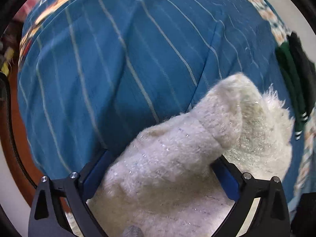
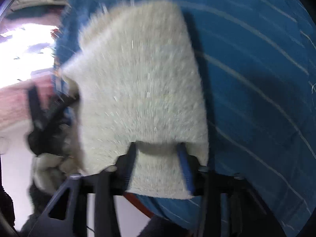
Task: Fold large clothes
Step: 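Carry the jacket toward the green garment stack with both tools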
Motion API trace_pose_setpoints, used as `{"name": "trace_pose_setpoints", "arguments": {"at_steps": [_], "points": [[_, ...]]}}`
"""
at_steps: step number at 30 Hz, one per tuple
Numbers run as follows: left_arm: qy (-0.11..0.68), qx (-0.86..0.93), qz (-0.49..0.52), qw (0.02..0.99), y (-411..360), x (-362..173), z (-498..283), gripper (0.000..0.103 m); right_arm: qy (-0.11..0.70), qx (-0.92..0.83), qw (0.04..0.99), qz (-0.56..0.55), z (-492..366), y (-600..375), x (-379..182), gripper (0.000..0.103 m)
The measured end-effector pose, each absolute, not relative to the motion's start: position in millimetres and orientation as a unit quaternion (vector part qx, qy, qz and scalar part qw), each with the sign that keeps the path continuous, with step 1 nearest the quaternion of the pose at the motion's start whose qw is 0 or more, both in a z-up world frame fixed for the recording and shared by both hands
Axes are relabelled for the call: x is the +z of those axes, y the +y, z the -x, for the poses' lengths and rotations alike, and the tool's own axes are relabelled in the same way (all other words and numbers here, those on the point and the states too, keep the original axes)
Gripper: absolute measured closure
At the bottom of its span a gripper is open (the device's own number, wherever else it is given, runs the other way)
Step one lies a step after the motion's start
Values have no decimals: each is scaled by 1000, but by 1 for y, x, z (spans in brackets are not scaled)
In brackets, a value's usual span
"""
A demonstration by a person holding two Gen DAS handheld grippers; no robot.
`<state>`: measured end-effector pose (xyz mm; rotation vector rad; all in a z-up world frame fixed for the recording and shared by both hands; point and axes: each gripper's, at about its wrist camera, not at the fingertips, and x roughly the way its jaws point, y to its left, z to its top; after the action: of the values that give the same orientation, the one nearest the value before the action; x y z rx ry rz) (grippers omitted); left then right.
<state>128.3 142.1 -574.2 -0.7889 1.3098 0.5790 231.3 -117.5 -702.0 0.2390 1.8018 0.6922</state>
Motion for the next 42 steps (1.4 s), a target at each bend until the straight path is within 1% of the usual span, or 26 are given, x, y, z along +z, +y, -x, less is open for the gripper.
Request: {"name": "trace_pose_setpoints", "arguments": {"at_steps": [1,2,3,5,8,11,12,13,15,17,18,19,20,21,22,23,24,27,32,35,39,42], "points": [[574,262,355,690,141,-562,-117,0,757,299,571,-111,-235,-125,-700,29],[568,265,356,693,139,-553,-109,1,743,308,581,-124,-241,-135,-699,26],[558,269,360,697,136,-542,-96,1,737,316,582,-133,-245,-141,-703,26],[529,288,375,704,128,-517,-62,1,737,335,561,-171,-252,-153,-728,26],[499,318,409,695,111,-501,-11,1,744,370,492,-261,-254,-156,-774,26],[474,312,487,664,102,-521,25,2,733,411,453,-298,-254,-144,-802,23],[468,306,506,657,99,-526,26,3,730,427,440,-304,-255,-135,-809,19],[457,295,536,646,99,-541,30,3,727,438,432,-305,-257,-128,-812,18],[435,290,555,647,97,-553,30,3,726,460,420,-293,-261,-107,-815,14],[421,292,562,649,104,-559,27,5,725,474,417,-277,-260,-95,-813,14],[413,295,562,653,108,-562,25,26,723,479,416,-273,-261,-87,-812,14],[403,300,560,659,113,-563,22,39,722,483,418,-268,-262,-77,-811,14],[399,299,559,662,115,-565,17,58,721,483,421,-263,-261,-67,-812,15],[398,300,552,668,118,-562,12,72,719,483,425,-262,-260,-56,-813,17],[398,306,535,679,122,-554,8,77,715,481,434,-261,-259,-49,-812,22],[400,309,525,685,118,-550,2,80,710,477,443,-267,-259,-47,-809,37],[403,312,512,691,122,-542,0,82,705,475,448,-277,-259,-46,-804,43],[408,309,504,696,128,-525,-5,83,687,476,455,-306,-255,-54,-775,48],[411,296,475,720,138,-481,-32,83,671,479,460,-330,-264,-55,-724,49],[406,270,466,738,146,-449,-64,83,653,480,467,-355,-291,-64,-690,50],[397,227,458,762,159,-415,-138,83,627,473,487,-382,-343,-73,-646,50],[393,180,444,784,169,-392,-217,83,601,459,515,-404,-395,-87,-613,50]]}}
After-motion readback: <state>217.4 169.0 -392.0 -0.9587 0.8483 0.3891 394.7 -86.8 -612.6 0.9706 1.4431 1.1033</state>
